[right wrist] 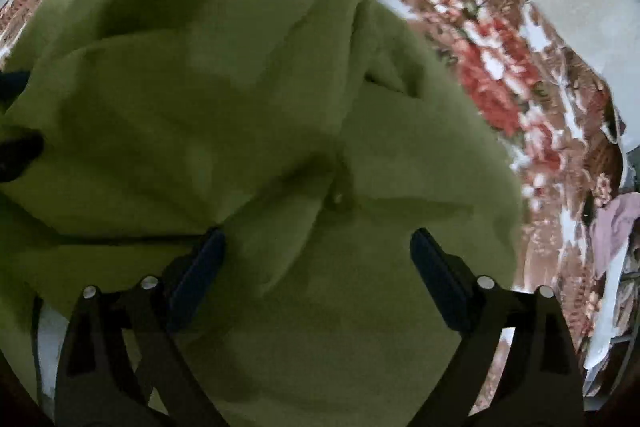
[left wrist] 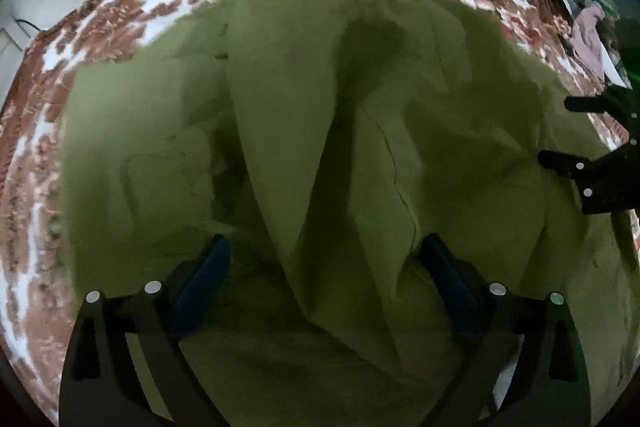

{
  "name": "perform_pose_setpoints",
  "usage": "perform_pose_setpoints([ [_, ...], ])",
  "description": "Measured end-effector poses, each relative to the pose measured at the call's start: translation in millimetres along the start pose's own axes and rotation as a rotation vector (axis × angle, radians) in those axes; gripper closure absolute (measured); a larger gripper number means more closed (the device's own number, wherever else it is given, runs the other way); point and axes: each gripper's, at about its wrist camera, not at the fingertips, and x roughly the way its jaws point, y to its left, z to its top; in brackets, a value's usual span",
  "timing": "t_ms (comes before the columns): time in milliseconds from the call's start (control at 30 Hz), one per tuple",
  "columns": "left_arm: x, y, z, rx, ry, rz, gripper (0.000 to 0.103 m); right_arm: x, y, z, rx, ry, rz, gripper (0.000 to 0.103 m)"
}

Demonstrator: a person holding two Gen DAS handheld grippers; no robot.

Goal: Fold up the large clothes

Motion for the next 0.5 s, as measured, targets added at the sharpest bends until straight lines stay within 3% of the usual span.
perform_pose_setpoints([
  [100,-44.7,-1.6,8.3,-0.004,-0.099,-0.028,0.01,-39.6,8.2,4.4,0.043,-0.076,0.087,0.011],
  [200,-69.8,-6.8,13.2,-0.009,-0.139,-0.07,0.008,-51.6,25.5,12.8,0.089,-0.091,0.162,0.011],
  [267,-63.1,-13.5,9.5,0.017,-0.12,-0.061,0.008,-40.6,41.1,15.4,0.079,-0.066,0.145,0.011],
  [400,-8.8,-13.6,-16.0,0.053,-0.009,0.09,0.007,-3.7,62.5,0.9,0.032,-0.015,0.095,0.011],
  [500,5.3,-2.5,-31.6,0.035,-0.02,0.067,0.005,8.4,65.1,-12.6,0.013,-0.022,0.063,0.01],
])
